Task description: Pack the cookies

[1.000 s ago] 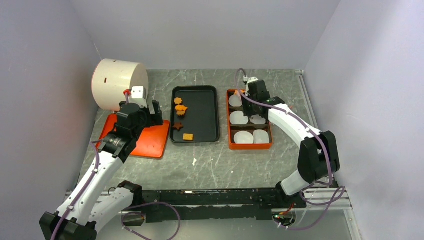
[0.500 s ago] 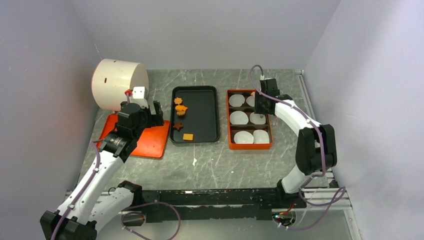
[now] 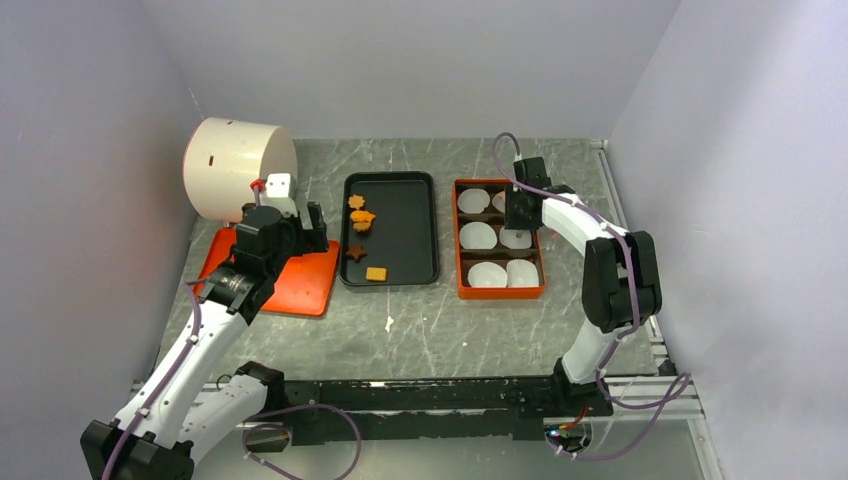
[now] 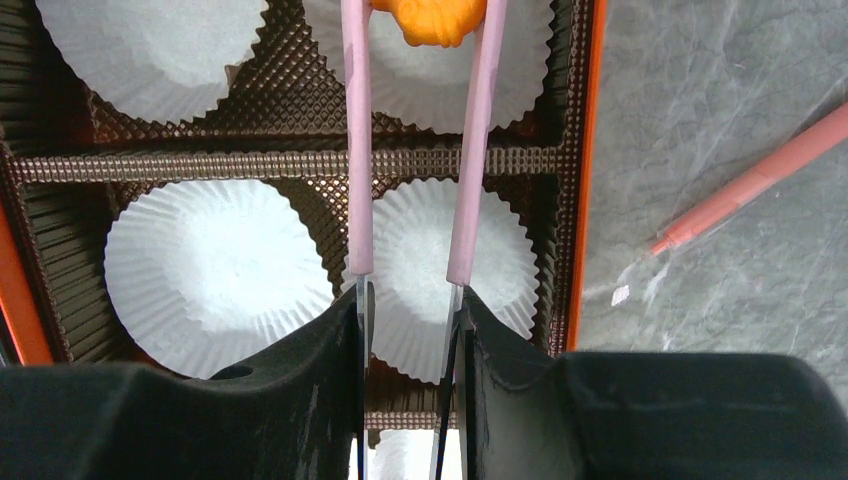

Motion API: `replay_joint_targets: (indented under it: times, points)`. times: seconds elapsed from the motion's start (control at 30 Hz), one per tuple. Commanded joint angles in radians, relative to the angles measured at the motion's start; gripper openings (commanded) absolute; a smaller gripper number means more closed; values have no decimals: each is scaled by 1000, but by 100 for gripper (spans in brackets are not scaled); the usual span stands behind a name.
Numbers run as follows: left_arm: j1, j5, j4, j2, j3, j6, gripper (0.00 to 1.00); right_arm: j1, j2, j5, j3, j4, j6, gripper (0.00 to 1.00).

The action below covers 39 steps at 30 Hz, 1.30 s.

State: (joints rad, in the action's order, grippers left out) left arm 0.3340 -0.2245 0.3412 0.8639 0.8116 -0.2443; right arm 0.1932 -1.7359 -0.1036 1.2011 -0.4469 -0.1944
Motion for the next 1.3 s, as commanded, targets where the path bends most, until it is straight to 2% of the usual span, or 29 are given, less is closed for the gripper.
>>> replay_joint_targets:
  times: [0.0,0.4,0.7,1.03,1.27]
  points:
    - [-6,17,-39,3,-4,30,98,-4,-15,-16,62,27,4,4]
    - [-6,12,-39,-2,-5,34,98,-5,-23,-40,57,4,12,11]
    - [-6,12,-39,-2,-5,33,98,-5,-2,-42,54,-4,10,31]
    - [-5,16,-39,-3,-5,34,98,-3,48,-42,36,-15,9,46]
    - [-6,16,-39,-3,-5,31,98,3,100,-22,20,-15,13,45]
